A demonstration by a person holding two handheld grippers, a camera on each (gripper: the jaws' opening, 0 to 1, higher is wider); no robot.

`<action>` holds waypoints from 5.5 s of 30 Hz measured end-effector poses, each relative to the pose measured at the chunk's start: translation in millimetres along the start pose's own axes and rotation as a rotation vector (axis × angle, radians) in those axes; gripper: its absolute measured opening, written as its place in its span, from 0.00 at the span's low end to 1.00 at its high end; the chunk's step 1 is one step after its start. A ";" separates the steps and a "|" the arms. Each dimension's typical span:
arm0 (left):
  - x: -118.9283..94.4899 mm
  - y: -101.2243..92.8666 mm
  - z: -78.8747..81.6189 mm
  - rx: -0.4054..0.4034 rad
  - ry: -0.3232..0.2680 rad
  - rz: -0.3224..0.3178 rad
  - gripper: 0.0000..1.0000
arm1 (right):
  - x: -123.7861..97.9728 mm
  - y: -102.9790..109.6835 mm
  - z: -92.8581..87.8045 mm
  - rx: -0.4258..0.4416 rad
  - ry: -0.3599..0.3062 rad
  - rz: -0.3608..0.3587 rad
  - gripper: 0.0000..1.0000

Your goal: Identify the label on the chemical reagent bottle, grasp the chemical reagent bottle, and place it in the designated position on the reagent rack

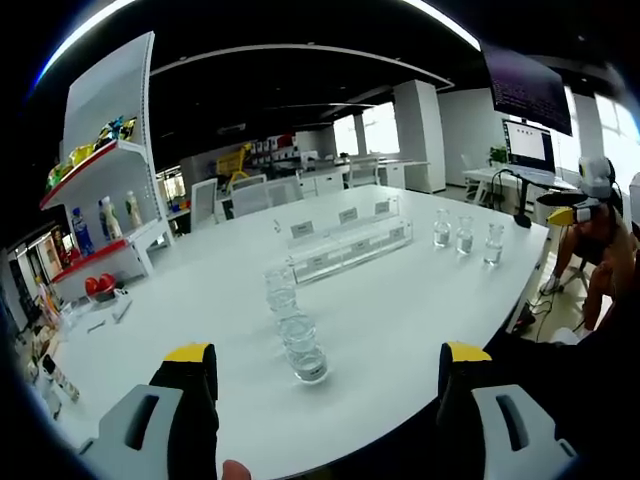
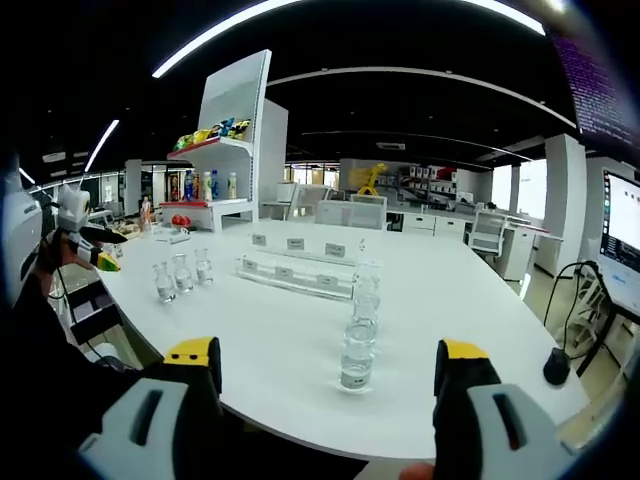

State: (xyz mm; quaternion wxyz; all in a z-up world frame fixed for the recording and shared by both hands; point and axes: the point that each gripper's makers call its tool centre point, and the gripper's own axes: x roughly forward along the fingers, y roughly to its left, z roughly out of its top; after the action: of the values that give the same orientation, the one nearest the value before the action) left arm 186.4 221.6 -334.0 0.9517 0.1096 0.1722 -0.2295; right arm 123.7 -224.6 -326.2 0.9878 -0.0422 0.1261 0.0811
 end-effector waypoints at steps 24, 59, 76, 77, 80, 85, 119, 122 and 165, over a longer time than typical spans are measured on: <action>1.0 -3.3 2.4 0.006 -0.004 -0.009 0.91 | 33.5 3.7 -11.7 0.005 0.035 0.028 0.77; 5.8 -10.1 3.2 0.015 -0.022 -0.056 0.90 | 81.9 -2.6 -55.9 -0.010 0.115 0.023 0.71; 8.9 -16.6 4.2 0.029 -0.033 -0.081 0.90 | 107.3 -16.1 -64.5 0.008 0.085 0.018 0.57; 9.4 -17.4 4.0 0.031 -0.031 -0.082 0.90 | 109.2 -18.6 -63.7 0.011 0.077 0.008 0.56; 10.1 -18.0 3.3 0.035 -0.027 -0.083 0.90 | 112.7 -26.0 -62.6 0.022 0.057 -0.029 0.56; 11.4 -18.6 1.6 0.040 -0.022 -0.088 0.90 | 115.1 -27.1 -61.3 0.030 0.017 -0.039 0.40; 9.8 -24.2 10.7 0.051 -0.050 -0.098 0.89 | 124.9 -27.6 -54.9 0.010 -0.096 -0.065 0.22; 10.2 -23.1 10.8 0.054 -0.047 -0.092 0.89 | 124.7 -27.5 -54.6 0.011 -0.103 -0.064 0.22; 10.7 -11.6 8.6 0.043 -0.049 -0.073 0.89 | 121.6 -29.1 -55.0 -0.021 -0.073 -0.139 0.20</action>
State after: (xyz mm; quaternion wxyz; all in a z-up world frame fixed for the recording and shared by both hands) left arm 192.2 204.7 -331.6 0.9440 0.1180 0.1476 -0.2706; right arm 231.5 -240.8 -408.6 0.9945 -0.0582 0.0857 0.0150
